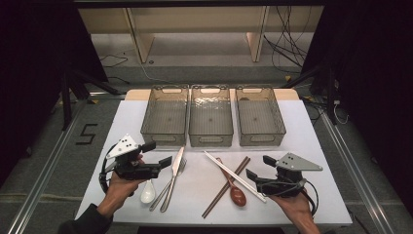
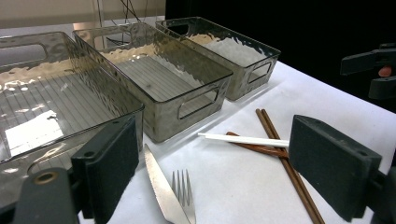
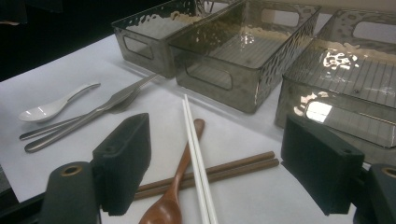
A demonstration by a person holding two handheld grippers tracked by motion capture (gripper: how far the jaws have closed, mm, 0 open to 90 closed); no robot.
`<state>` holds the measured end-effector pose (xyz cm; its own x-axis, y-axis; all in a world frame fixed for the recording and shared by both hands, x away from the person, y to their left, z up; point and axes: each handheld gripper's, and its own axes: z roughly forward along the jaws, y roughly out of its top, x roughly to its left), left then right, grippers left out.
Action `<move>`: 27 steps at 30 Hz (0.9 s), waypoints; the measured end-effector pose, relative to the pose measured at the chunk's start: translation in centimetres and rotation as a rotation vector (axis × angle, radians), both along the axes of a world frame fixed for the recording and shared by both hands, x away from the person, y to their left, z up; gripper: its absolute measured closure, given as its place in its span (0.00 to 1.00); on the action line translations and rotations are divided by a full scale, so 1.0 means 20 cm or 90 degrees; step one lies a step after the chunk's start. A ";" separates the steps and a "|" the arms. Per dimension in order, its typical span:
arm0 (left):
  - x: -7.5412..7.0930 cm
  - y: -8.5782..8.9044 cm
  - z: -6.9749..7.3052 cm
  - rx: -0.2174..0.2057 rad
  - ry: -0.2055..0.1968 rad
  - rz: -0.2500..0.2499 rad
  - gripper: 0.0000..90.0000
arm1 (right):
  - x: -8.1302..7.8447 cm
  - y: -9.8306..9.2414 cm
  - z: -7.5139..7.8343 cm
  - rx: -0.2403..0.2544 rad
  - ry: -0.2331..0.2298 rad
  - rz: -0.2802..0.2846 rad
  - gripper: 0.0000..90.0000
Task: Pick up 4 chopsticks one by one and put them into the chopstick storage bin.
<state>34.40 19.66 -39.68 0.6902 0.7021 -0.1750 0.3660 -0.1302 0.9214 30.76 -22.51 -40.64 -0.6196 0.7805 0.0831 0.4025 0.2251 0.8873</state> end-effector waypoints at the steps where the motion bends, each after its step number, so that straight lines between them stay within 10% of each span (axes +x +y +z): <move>1: 0.00 0.00 0.00 0.000 0.000 0.000 0.18 | 0.00 0.00 0.00 -0.001 0.001 0.000 0.28; 11: 0.00 0.00 0.00 0.002 -0.001 0.002 0.18 | 0.04 -0.01 0.02 -0.019 0.017 0.005 0.30; 27: 0.01 0.00 0.00 0.001 -0.003 0.010 0.18 | 0.27 0.06 0.01 -0.141 0.134 0.048 0.38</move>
